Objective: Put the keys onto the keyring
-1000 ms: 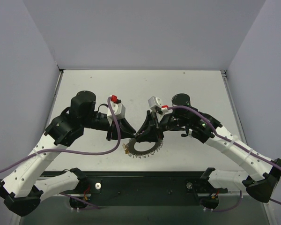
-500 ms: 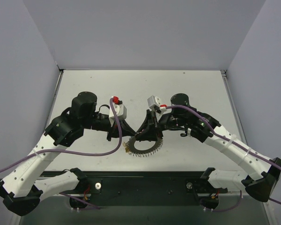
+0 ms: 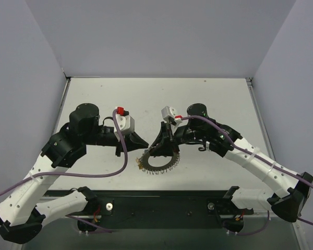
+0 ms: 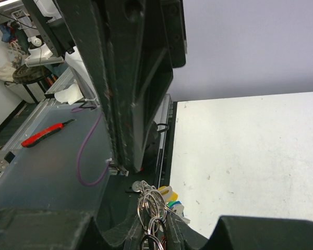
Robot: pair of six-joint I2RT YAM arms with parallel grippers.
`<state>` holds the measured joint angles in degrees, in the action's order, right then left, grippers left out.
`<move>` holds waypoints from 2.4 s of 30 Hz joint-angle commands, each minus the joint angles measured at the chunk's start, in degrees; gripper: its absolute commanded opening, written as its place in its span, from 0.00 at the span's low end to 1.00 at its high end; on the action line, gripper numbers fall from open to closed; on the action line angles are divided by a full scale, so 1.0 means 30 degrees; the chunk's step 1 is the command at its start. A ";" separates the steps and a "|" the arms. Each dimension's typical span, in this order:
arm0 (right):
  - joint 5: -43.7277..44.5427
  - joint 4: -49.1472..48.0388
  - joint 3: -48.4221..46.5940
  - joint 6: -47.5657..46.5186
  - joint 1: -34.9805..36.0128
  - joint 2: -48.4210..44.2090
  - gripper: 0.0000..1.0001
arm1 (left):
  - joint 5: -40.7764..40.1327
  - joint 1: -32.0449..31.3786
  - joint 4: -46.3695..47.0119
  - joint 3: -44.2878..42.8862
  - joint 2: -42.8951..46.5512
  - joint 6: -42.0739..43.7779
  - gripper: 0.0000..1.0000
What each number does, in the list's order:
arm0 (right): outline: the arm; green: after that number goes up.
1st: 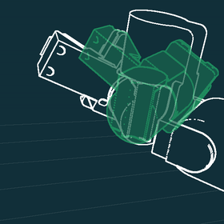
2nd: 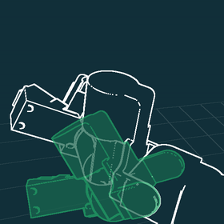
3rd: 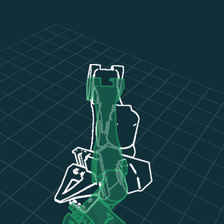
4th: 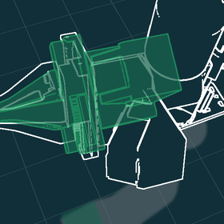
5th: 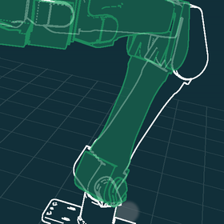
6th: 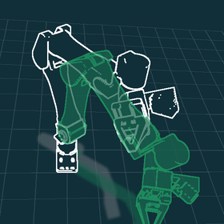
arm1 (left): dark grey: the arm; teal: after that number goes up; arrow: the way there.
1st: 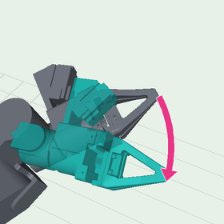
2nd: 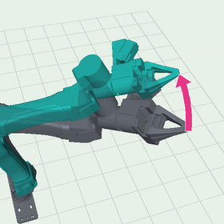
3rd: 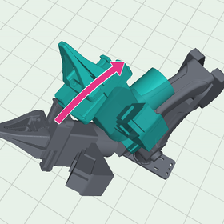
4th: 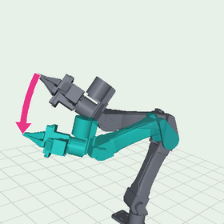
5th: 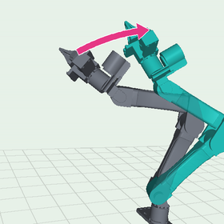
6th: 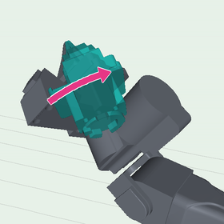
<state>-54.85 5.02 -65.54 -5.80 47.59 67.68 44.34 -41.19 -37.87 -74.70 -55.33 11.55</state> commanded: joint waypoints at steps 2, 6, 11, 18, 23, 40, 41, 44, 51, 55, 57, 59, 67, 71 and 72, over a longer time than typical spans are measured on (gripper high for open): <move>-0.0965 -0.0881 -0.0331 -0.0116 -0.0190 0.0174 0.00 | 0.0514 -0.0010 0.1431 -0.1028 0.0163 -0.0423 0.00; -0.1256 -0.0881 -0.0244 -0.0233 -0.0279 0.0000 0.00 | 0.0427 -0.0010 0.0789 -0.1059 -0.0130 -0.0130 0.00; -0.2162 -0.0822 -0.0127 -0.0555 -0.0688 -0.0265 0.00 | 0.0280 -0.0010 -0.0382 -0.1175 -0.0394 0.0659 0.37; -0.3134 -0.0706 -0.0127 -0.0380 -0.1304 -0.0499 0.00 | 0.0777 0.0019 -0.1529 -0.1586 -0.1185 0.1130 0.39; -0.2082 -0.0851 -0.0156 0.0000 -0.1304 -0.0675 0.00 | 0.0661 0.0048 -0.0709 -0.1351 -0.1156 0.0662 0.35; -0.1433 -0.1496 0.0313 0.0675 -0.1304 -0.0880 0.00 | -0.0101 0.0019 0.0054 -0.0736 -0.0834 0.0134 0.35; -0.1433 -0.1496 0.0313 0.0704 -0.1275 -0.0880 0.00 | -0.0130 0.0019 0.0054 -0.0707 -0.0834 0.0134 0.36; -0.1404 -0.1525 0.0313 0.0704 -0.1304 -0.0939 0.00 | -0.0130 0.0019 0.0083 -0.0707 -0.0775 0.0134 0.35; -0.1404 -0.1496 0.0371 0.0733 -0.1304 -0.0939 0.00 | -0.0130 0.0019 0.0113 -0.0619 -0.0717 0.0134 0.35; -0.1375 -0.1496 0.0371 0.0733 -0.1304 -0.0910 0.00 | -0.0130 0.0019 0.0113 -0.0590 -0.0658 0.0134 0.35; -0.1317 -0.1496 0.0371 0.0733 -0.1304 -0.0910 0.00 | -0.0130 0.0019 0.0113 -0.0619 -0.0629 0.0163 0.35; -0.1316 -0.1496 0.0371 0.0733 -0.1304 -0.0910 0.00 | -0.0130 0.0019 0.0142 -0.0531 -0.0570 0.0134 0.35; -0.0672 -0.2430 0.0779 0.1200 -0.1392 -0.1231 0.00 | -0.0657 0.0048 0.1457 0.0550 0.0366 -0.1150 0.36; -0.0350 -0.4538 0.1863 0.3243 -0.1889 -0.1875 0.00 | -0.1155 0.0019 0.3331 0.2219 0.1507 -0.2500 0.39; -0.0320 -0.4978 0.2069 0.3572 -0.2035 -0.2282 0.00 | -0.1098 0.0019 0.4031 0.2861 0.2003 -0.2706 0.39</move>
<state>-55.72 0.80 -61.17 -0.86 43.16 65.17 42.26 -41.19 -34.76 -69.95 -53.39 8.21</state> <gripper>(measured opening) 0.209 0.380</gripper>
